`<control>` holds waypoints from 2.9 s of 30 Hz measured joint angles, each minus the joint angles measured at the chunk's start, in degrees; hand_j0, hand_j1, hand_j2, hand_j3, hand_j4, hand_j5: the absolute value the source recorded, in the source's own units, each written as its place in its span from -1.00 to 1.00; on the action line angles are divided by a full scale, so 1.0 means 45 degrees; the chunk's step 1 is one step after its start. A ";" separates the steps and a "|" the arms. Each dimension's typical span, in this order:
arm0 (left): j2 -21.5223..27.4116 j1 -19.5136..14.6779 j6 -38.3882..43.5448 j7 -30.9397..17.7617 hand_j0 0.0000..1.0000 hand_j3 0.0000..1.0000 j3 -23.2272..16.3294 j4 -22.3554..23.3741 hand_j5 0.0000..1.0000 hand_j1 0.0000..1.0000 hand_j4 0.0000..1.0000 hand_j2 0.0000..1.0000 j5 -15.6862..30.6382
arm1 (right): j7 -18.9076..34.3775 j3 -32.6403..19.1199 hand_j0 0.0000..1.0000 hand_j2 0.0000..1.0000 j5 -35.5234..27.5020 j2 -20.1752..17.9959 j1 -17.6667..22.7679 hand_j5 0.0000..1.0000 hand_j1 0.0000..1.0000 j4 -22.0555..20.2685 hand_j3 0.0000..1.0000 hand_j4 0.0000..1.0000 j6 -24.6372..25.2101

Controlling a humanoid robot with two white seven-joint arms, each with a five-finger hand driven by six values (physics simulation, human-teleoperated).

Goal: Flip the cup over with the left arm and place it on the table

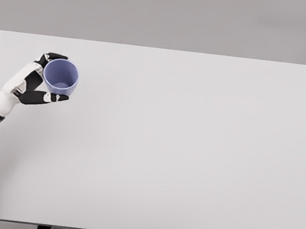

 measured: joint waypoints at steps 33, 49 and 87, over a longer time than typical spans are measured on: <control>0.0081 0.0176 0.3266 -0.0001 -0.04 -0.04 -0.0408 0.0168 -0.04 -0.04 -0.04 -0.04 0.1352 | 0.0000 0.0000 1.00 1.00 0.0001 0.0000 0.0000 1.00 1.00 0.0001 1.00 1.00 0.0000; 0.0450 0.0216 0.3223 0.0004 0.68 0.68 -0.0432 0.0103 0.68 0.68 0.68 0.68 0.1425 | 0.0000 0.0000 1.00 1.00 0.0000 0.0000 0.0000 1.00 1.00 0.0001 1.00 1.00 0.0000; 0.0789 0.0235 0.3157 0.0004 1.00 1.00 -0.0176 0.0089 1.00 1.00 1.00 1.00 0.1441 | 0.0000 0.0000 1.00 1.00 0.0000 0.0000 0.0000 1.00 1.00 0.0001 1.00 1.00 0.0000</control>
